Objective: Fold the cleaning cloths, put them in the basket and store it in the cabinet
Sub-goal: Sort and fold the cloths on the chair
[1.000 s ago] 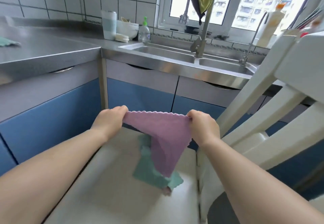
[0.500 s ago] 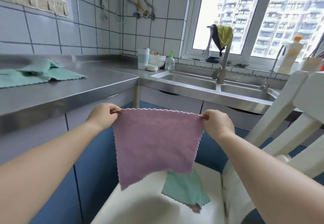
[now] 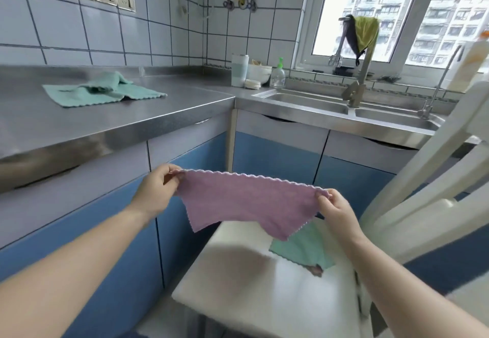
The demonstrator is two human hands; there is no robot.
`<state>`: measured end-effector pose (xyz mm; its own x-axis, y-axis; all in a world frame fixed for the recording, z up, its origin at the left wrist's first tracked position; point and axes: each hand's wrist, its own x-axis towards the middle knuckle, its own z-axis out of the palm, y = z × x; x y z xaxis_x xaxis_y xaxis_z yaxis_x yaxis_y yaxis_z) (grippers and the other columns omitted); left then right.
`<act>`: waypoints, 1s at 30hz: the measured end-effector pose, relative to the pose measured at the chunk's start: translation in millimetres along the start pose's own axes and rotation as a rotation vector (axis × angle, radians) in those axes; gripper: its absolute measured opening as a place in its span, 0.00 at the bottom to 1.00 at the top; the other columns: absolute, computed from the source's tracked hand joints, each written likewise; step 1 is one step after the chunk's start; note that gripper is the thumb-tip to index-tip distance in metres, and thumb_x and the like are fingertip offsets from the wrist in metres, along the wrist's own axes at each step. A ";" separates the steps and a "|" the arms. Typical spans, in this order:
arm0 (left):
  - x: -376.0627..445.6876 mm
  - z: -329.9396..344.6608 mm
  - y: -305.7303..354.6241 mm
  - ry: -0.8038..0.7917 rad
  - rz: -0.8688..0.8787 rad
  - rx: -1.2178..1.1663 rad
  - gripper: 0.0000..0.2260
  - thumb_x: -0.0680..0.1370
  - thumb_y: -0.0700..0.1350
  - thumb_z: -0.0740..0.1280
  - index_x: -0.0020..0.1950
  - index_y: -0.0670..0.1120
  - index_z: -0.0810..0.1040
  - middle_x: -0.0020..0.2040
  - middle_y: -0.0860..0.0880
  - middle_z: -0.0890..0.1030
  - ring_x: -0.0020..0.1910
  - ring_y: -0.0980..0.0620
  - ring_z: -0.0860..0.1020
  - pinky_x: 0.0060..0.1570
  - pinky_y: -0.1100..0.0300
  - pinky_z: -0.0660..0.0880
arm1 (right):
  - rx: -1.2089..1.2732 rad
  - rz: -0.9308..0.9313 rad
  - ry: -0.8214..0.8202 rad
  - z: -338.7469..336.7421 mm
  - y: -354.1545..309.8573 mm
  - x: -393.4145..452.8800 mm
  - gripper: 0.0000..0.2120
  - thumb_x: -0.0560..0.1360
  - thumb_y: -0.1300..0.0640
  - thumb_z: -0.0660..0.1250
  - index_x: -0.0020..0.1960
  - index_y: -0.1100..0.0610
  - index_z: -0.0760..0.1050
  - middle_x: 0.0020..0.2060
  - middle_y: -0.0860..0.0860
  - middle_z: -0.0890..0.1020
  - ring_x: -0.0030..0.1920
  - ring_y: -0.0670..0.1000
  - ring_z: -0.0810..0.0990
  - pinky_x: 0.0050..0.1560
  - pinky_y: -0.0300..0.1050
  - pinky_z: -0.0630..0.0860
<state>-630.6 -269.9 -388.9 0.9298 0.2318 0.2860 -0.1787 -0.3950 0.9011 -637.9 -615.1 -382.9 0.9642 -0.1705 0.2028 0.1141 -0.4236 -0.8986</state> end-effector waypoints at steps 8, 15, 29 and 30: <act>-105.2 28.8 -96.4 -0.192 -0.191 0.201 0.08 0.78 0.39 0.64 0.41 0.48 0.76 0.36 0.51 0.79 0.36 0.51 0.74 0.38 0.59 0.70 | -0.164 0.217 -0.137 23.1 117.0 -83.8 0.09 0.80 0.56 0.57 0.42 0.52 0.71 0.37 0.49 0.77 0.40 0.51 0.75 0.42 0.48 0.73; -124.3 40.6 -136.0 -0.306 -0.259 0.345 0.07 0.78 0.43 0.64 0.41 0.53 0.76 0.40 0.54 0.81 0.42 0.54 0.78 0.43 0.59 0.73 | -0.170 0.356 -0.180 33.7 173.3 -90.2 0.06 0.78 0.52 0.61 0.47 0.51 0.75 0.42 0.52 0.81 0.43 0.57 0.81 0.38 0.62 0.80; -46.5 101.6 -157.5 -0.191 -0.318 0.378 0.06 0.80 0.49 0.60 0.47 0.50 0.74 0.44 0.54 0.78 0.42 0.56 0.76 0.37 0.62 0.71 | -0.430 0.297 -0.090 62.3 177.3 -3.9 0.15 0.79 0.54 0.60 0.34 0.54 0.64 0.31 0.47 0.72 0.34 0.50 0.70 0.30 0.36 0.61; -44.7 103.2 -160.8 -0.188 -0.324 0.402 0.06 0.80 0.49 0.59 0.46 0.50 0.74 0.44 0.54 0.78 0.42 0.56 0.76 0.38 0.61 0.72 | -0.444 0.297 -0.104 64.4 180.2 -1.4 0.15 0.79 0.54 0.60 0.34 0.54 0.65 0.31 0.46 0.73 0.34 0.50 0.70 0.30 0.36 0.61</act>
<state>-610.2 -308.5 -580.2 0.9648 0.2500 -0.0813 0.2289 -0.6471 0.7273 -603.3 -633.8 -570.1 0.9608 -0.2609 -0.0940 -0.2569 -0.7096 -0.6561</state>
